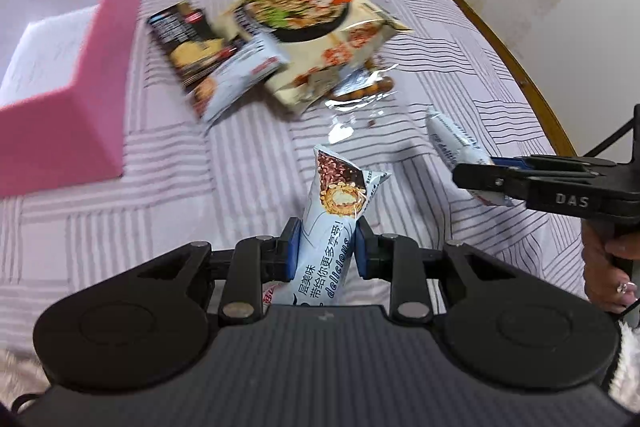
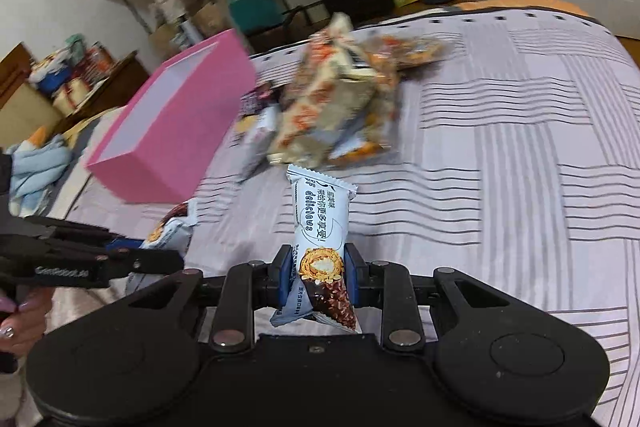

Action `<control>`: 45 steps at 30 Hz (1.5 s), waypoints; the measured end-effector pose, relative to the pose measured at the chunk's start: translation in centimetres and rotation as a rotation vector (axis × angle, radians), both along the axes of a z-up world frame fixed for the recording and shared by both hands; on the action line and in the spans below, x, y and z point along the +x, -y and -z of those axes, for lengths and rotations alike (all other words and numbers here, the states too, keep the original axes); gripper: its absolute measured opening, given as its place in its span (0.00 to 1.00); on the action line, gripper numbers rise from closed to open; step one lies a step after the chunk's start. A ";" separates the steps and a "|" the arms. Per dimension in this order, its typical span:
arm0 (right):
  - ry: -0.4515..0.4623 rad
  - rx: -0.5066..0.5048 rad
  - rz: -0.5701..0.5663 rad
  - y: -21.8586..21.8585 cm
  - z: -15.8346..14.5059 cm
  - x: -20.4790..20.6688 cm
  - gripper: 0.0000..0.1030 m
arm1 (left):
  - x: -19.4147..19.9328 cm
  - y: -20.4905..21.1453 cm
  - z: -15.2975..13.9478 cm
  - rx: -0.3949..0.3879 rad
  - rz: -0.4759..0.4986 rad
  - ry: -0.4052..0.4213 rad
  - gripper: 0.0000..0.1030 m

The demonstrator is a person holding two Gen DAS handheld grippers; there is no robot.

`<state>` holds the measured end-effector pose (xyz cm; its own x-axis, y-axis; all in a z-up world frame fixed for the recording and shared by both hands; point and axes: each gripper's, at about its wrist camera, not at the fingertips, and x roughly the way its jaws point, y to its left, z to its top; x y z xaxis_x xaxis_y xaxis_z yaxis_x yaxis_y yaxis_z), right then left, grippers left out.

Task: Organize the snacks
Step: 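Carry both white snack bars into the pink box and open both tools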

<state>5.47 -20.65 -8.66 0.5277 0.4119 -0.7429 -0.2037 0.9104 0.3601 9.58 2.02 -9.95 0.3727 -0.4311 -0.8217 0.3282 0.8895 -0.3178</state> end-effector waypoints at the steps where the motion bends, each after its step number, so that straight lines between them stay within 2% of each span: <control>1: -0.002 0.003 -0.022 -0.6 -0.5 -0.1 0.30 | -0.3 -0.6 -0.3 0.002 -0.007 -0.002 0.25; 9: -0.007 -0.029 -0.204 -5.9 -4.3 -0.4 0.30 | -2.2 -4.0 -3.9 0.021 -0.049 -0.001 0.25; 17: 0.087 -0.131 -0.375 -11.7 -8.6 1.0 0.30 | -3.1 -7.7 -8.5 0.024 -0.098 0.092 0.25; 22: 0.174 -0.168 -0.433 -15.5 -10.5 4.0 0.30 | -1.8 -10.8 -11.0 0.005 -0.172 0.157 0.25; 27: 0.239 -0.170 -0.447 -18.4 -10.7 8.7 0.30 | 1.2 -13.3 -12.1 0.006 -0.248 0.209 0.25; 30: 0.271 -0.167 -0.435 -19.7 -10.1 11.2 0.30 | 4.0 -14.4 -11.9 0.003 -0.296 0.213 0.25; 34: 0.313 -0.198 -0.432 -22.4 -8.4 14.6 0.30 | 8.6 -15.4 -10.5 0.046 -0.368 0.204 0.25; 38: 0.349 -0.256 -0.443 -25.0 -6.3 18.4 0.30 | 12.8 -17.2 -8.1 0.004 -0.436 0.153 0.25; 43: 0.291 -0.260 -0.458 -27.2 -3.3 23.3 0.30 | 18.2 -20.0 -4.8 -0.054 -0.564 0.099 0.25; 45: 0.293 -0.304 -0.474 -28.3 -2.1 24.4 0.30 | 19.8 -20.6 -3.4 -0.051 -0.595 0.079 0.25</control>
